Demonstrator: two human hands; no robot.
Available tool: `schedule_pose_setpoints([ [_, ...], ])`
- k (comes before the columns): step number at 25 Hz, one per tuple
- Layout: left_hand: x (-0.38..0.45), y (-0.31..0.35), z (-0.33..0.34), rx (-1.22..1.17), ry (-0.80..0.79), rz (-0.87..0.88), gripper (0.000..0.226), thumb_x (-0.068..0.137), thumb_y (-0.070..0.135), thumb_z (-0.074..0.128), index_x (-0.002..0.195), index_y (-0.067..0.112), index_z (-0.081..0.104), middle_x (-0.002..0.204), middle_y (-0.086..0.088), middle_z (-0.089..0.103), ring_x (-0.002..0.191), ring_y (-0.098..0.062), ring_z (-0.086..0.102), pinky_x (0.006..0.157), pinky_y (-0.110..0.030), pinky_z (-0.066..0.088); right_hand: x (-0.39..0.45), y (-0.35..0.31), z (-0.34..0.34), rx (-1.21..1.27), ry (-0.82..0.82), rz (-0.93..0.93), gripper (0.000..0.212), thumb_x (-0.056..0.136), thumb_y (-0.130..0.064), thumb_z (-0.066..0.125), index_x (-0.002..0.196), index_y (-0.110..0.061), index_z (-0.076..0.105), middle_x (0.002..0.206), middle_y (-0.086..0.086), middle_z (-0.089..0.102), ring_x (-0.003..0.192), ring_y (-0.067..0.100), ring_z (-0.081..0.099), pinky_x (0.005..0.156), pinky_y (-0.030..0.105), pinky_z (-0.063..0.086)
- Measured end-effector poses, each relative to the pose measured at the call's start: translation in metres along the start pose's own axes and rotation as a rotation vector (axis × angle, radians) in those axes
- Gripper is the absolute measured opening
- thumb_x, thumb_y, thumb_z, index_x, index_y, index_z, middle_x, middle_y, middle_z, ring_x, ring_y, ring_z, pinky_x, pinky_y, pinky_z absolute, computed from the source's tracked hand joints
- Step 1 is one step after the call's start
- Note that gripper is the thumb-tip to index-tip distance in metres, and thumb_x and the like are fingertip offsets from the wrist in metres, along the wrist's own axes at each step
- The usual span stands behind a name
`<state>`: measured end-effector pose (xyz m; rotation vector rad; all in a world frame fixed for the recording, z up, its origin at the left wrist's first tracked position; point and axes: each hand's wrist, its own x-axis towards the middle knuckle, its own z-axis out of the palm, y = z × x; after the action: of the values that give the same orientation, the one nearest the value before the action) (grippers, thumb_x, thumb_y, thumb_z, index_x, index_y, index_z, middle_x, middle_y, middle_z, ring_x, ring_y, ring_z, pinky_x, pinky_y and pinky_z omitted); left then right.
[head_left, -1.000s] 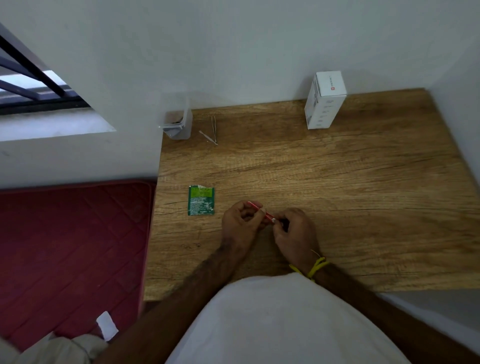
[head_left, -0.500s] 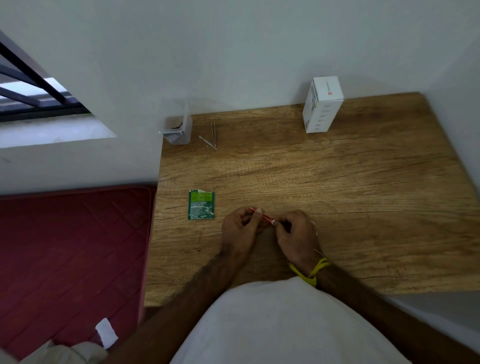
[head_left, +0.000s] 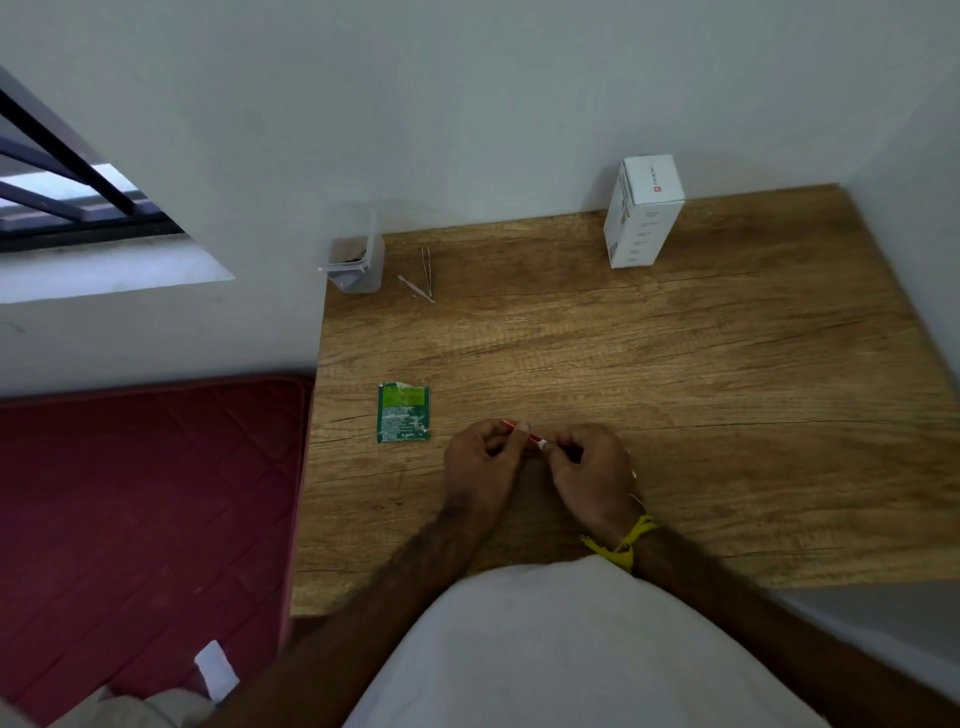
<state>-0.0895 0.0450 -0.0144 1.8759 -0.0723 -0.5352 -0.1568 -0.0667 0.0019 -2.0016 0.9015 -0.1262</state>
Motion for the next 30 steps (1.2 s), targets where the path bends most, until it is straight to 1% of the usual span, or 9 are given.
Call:
schedule_pose_setpoints([
  [4, 0.003, -0.005, -0.001, -0.024, 0.012, -0.038, 0.016, 0.093, 0.025, 0.069, 0.094, 0.012, 0.077, 0.085, -0.001, 0.078, 0.082, -0.017, 0.076, 0.08, -0.048, 0.061, 0.004, -0.007, 0.004, 0.083, -0.011, 0.0, 0.008, 0.088, -0.017, 0.071, 0.092, -0.014, 0.078, 0.076, -0.014, 0.063, 0.078, 0.003, 0.06, 0.069, 0.016, 0.044],
  [8, 0.003, -0.002, 0.001, -0.082, 0.026, -0.091, 0.016, 0.094, 0.021, 0.068, 0.094, 0.008, 0.076, 0.085, -0.005, 0.078, 0.081, -0.02, 0.076, 0.08, -0.045, 0.062, 0.003, 0.005, 0.003, -0.09, -0.009, -0.035, 0.012, 0.09, -0.027, 0.068, 0.093, -0.017, 0.075, 0.094, -0.003, 0.065, 0.091, 0.013, 0.059, 0.081, 0.03, 0.05],
  [13, 0.001, 0.006, 0.002, -0.158, 0.012, -0.111, 0.015, 0.095, 0.015, 0.066, 0.097, 0.002, 0.073, 0.085, -0.011, 0.078, 0.076, -0.021, 0.076, 0.069, -0.029, 0.062, 0.0, 0.014, -0.006, -0.205, -0.074, -0.127, 0.014, 0.092, -0.025, 0.066, 0.09, -0.013, 0.072, 0.092, -0.002, 0.058, 0.09, 0.012, 0.049, 0.08, 0.027, 0.039],
  [17, 0.004, 0.009, -0.002, -0.197, -0.034, -0.153, 0.017, 0.097, 0.016, 0.064, 0.101, 0.001, 0.071, 0.084, -0.013, 0.077, 0.078, -0.024, 0.076, 0.065, -0.026, 0.061, 0.003, 0.015, -0.022, -0.022, -0.121, -0.046, 0.011, 0.091, -0.021, 0.068, 0.089, -0.013, 0.076, 0.084, -0.002, 0.067, 0.084, 0.013, 0.06, 0.076, 0.027, 0.047],
  [20, 0.007, 0.01, -0.006, -0.219, -0.063, -0.178, 0.018, 0.097, 0.017, 0.063, 0.106, 0.003, 0.07, 0.085, -0.013, 0.077, 0.079, -0.026, 0.076, 0.062, -0.023, 0.06, 0.006, 0.015, -0.031, 0.136, -0.042, 0.033, 0.011, 0.091, -0.018, 0.068, 0.097, -0.012, 0.076, 0.083, -0.007, 0.067, 0.084, 0.009, 0.063, 0.079, 0.024, 0.048],
  [22, 0.008, 0.009, -0.005, -0.222, -0.074, -0.195, 0.02, 0.097, 0.017, 0.064, 0.108, 0.002, 0.069, 0.086, -0.015, 0.077, 0.078, -0.025, 0.076, 0.06, -0.022, 0.058, 0.005, 0.015, -0.034, 0.196, -0.023, 0.018, 0.008, 0.09, -0.017, 0.07, 0.095, -0.015, 0.076, 0.079, -0.014, 0.066, 0.078, -0.001, 0.064, 0.073, 0.016, 0.049],
  [24, 0.009, 0.009, -0.004, -0.218, -0.075, -0.204, 0.02, 0.096, 0.016, 0.065, 0.108, 0.001, 0.07, 0.086, -0.016, 0.077, 0.078, -0.025, 0.075, 0.059, -0.022, 0.058, 0.002, 0.014, -0.035, 0.206, -0.091, -0.029, 0.005, 0.089, -0.016, 0.071, 0.092, -0.018, 0.075, 0.079, -0.016, 0.067, 0.074, -0.006, 0.064, 0.066, 0.007, 0.048],
  [27, 0.01, 0.009, -0.004, -0.21, -0.074, -0.187, 0.019, 0.095, 0.016, 0.066, 0.106, 0.0, 0.07, 0.085, -0.015, 0.077, 0.075, -0.023, 0.075, 0.059, -0.021, 0.059, 0.004, 0.014, -0.034, 0.115, -0.203, -0.103, 0.011, 0.087, -0.019, 0.073, 0.083, -0.028, 0.072, 0.077, -0.016, 0.068, 0.076, -0.008, 0.063, 0.064, 0.007, 0.048],
  [30, 0.009, 0.008, -0.004, -0.2, -0.074, -0.169, 0.021, 0.095, 0.016, 0.066, 0.107, 0.0, 0.071, 0.086, -0.016, 0.076, 0.072, -0.021, 0.074, 0.059, -0.021, 0.058, 0.008, 0.015, -0.031, -0.023, -0.202, -0.161, 0.004, 0.087, -0.024, 0.074, 0.086, -0.028, 0.075, 0.077, -0.018, 0.068, 0.076, -0.004, 0.063, 0.067, 0.011, 0.047],
])
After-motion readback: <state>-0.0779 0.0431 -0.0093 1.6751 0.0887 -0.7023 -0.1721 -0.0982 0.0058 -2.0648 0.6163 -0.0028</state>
